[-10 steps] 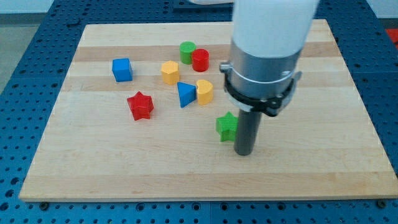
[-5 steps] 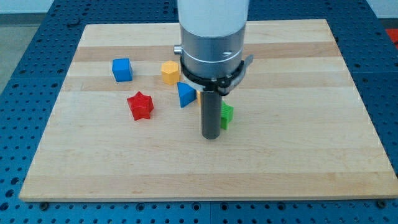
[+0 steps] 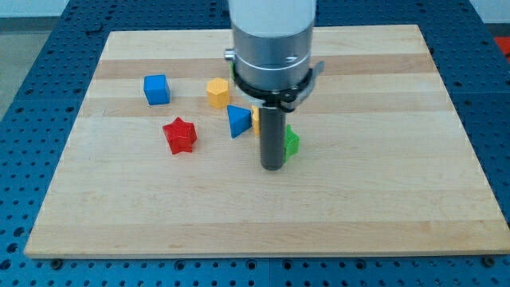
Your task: Push the green star towards the right side of the red circle
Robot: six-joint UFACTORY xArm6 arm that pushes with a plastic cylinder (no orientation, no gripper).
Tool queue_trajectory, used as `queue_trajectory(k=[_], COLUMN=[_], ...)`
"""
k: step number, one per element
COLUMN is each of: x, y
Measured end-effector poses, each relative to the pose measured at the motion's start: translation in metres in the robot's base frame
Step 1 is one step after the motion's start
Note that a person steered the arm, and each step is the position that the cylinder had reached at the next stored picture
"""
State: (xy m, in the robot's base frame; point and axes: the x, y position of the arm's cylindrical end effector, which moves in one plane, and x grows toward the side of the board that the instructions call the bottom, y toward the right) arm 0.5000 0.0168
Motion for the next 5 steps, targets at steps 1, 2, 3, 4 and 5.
queue_trajectory(k=[1,2,3,4,5], x=[0.0,-0.01,-0.024,-0.032,-0.043], y=[0.024,0.025,0.02,0.007,0.006])
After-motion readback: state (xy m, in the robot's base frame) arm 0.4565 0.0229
